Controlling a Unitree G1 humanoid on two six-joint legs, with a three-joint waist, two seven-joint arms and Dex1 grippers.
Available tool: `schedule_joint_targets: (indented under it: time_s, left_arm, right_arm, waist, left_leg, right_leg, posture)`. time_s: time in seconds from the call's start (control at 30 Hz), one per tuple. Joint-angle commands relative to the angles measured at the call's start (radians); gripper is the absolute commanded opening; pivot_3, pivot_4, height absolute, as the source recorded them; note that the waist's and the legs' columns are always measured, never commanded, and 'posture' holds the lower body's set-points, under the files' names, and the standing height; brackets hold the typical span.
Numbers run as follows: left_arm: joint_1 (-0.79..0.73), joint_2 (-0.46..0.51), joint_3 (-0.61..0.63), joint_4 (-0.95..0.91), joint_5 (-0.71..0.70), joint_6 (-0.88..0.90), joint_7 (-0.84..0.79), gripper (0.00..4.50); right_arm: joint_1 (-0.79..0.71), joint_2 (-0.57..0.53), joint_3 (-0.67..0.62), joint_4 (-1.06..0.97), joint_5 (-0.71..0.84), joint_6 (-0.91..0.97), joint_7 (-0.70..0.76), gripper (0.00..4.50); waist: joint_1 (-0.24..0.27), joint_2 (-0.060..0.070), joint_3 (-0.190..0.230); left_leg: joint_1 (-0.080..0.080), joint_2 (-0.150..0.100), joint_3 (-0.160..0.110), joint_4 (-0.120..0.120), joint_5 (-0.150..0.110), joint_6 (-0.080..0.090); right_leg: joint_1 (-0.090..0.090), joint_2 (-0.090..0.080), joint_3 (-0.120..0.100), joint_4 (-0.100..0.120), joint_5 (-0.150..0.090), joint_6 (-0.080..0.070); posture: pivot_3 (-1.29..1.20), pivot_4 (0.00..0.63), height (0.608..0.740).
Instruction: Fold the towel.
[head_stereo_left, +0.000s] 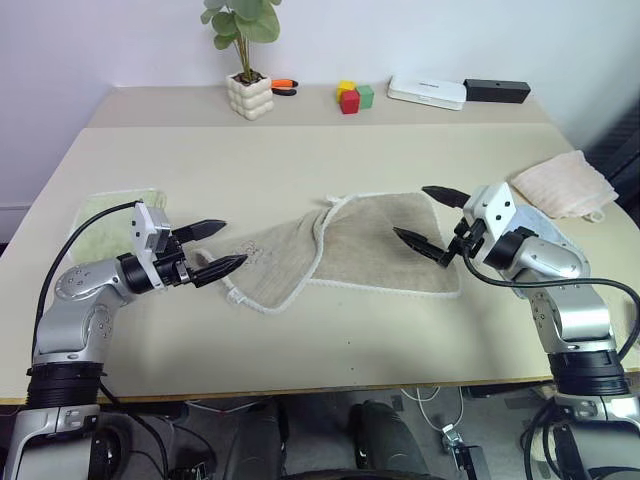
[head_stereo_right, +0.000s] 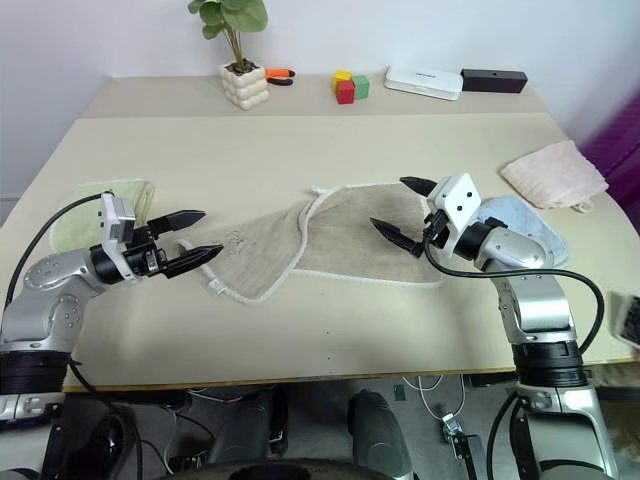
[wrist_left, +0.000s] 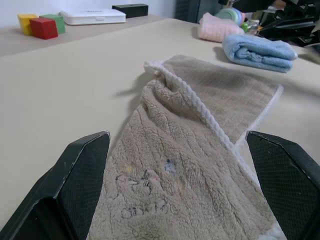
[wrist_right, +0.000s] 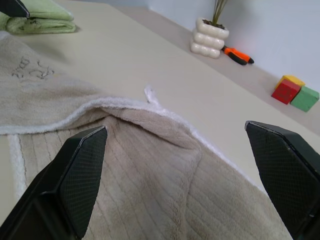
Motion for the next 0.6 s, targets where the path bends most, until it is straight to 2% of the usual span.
schedule_joint_targets:
  time_s: [0.03,0.23,0.43,0.5,0.6]
  left_arm:
    - [0.010,0.016,0.028,-0.031,-0.010,-0.010,-0.005,4.46]
    - [0.074,0.096,0.003,-0.165,-0.099,0.128,-0.118,4.46]
    - [0.150,0.165,-0.022,-0.222,-0.049,0.050,-0.230,4.46]
    - [0.162,0.164,-0.043,-0.224,-0.012,0.009,-0.236,4.46]
    - [0.132,0.141,-0.076,-0.243,-0.033,0.041,-0.230,4.46]
  right_arm:
    - [-0.025,0.019,0.004,-0.011,-0.004,-0.027,-0.008,4.50]
    - [-0.043,0.040,0.013,0.021,-0.004,-0.043,-0.005,4.50]
    - [-0.068,0.106,0.061,0.031,-0.024,-0.062,-0.030,4.50]
    - [-0.075,0.130,0.077,0.025,-0.029,-0.058,-0.037,4.50]
    - [-0.086,0.140,0.072,0.022,-0.015,-0.052,-0.032,4.50]
  waist:
    - [0.001,0.000,0.000]
    - [-0.001,0.000,0.000]
    - [-0.001,0.000,0.000]
    - [-0.001,0.000,0.000]
    - [0.005,0.000,0.000]
  left_leg:
    - [0.000,0.000,0.000,0.000,0.000,0.000]
    - [0.000,0.000,0.000,0.000,0.000,0.000]
    - [0.000,0.000,0.000,0.000,0.000,0.000]
    - [0.000,0.000,0.000,0.000,0.000,0.000]
    - [0.000,0.000,0.000,0.000,0.000,0.000]
  right_leg:
    - [0.000,0.000,0.000,0.000,0.000,0.000]
    - [0.000,0.000,0.000,0.000,0.000,0.000]
    - [0.000,0.000,0.000,0.000,-0.002,-0.003]
    - [0.000,0.000,0.000,0.000,-0.002,-0.003]
    - [0.000,0.000,0.000,0.000,-0.002,-0.003]
  posture:
    - [0.00,0.150,0.735]
    - [0.00,0.150,0.735]
    - [0.00,0.150,0.735]
    - [0.00,0.150,0.735]
    - [0.00,0.150,0.735]
